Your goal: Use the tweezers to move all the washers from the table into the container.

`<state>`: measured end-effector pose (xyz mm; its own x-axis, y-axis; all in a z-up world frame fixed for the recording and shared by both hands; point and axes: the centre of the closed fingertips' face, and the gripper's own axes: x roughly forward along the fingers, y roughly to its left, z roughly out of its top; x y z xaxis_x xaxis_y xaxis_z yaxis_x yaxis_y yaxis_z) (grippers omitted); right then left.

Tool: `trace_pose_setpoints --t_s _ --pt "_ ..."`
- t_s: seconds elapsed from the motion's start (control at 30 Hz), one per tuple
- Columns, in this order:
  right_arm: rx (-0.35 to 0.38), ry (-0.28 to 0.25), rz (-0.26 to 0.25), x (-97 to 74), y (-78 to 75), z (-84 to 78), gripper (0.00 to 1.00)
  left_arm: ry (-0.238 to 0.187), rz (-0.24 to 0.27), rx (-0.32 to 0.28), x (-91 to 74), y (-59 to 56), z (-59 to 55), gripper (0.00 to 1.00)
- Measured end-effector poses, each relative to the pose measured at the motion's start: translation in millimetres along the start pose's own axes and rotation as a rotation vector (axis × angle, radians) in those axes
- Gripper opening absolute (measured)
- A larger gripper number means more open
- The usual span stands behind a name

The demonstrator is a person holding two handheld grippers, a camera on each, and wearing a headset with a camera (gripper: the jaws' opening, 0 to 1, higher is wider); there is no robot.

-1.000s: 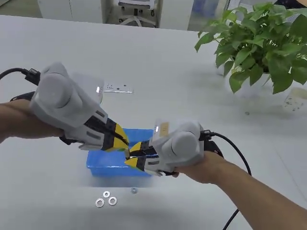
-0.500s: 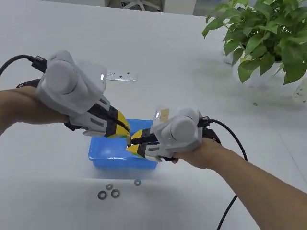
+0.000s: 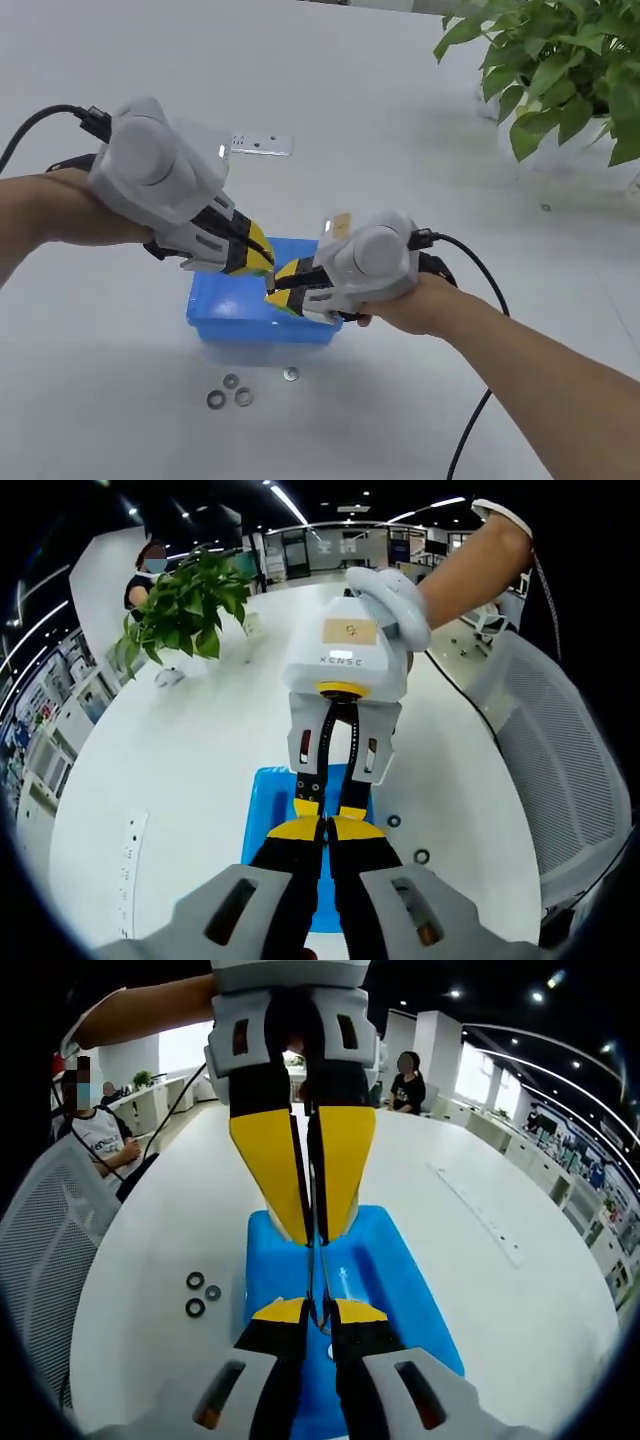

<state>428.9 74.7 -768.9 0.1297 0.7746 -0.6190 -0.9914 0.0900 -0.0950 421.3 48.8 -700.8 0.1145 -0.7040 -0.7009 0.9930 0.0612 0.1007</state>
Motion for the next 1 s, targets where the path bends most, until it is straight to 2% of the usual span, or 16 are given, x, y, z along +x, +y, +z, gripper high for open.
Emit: trace_pose_setpoints --t_s 0.47,1.0 --pt "-0.004 0.000 -0.002 -1.9 1.1 -0.3 0.11 0.003 -0.002 0.001 -0.7 -1.1 1.0 0.06" --pt "-0.024 -0.015 -0.035 -21.2 7.6 12.8 0.11 0.006 0.002 0.036 -11.3 -10.2 21.4 0.06"
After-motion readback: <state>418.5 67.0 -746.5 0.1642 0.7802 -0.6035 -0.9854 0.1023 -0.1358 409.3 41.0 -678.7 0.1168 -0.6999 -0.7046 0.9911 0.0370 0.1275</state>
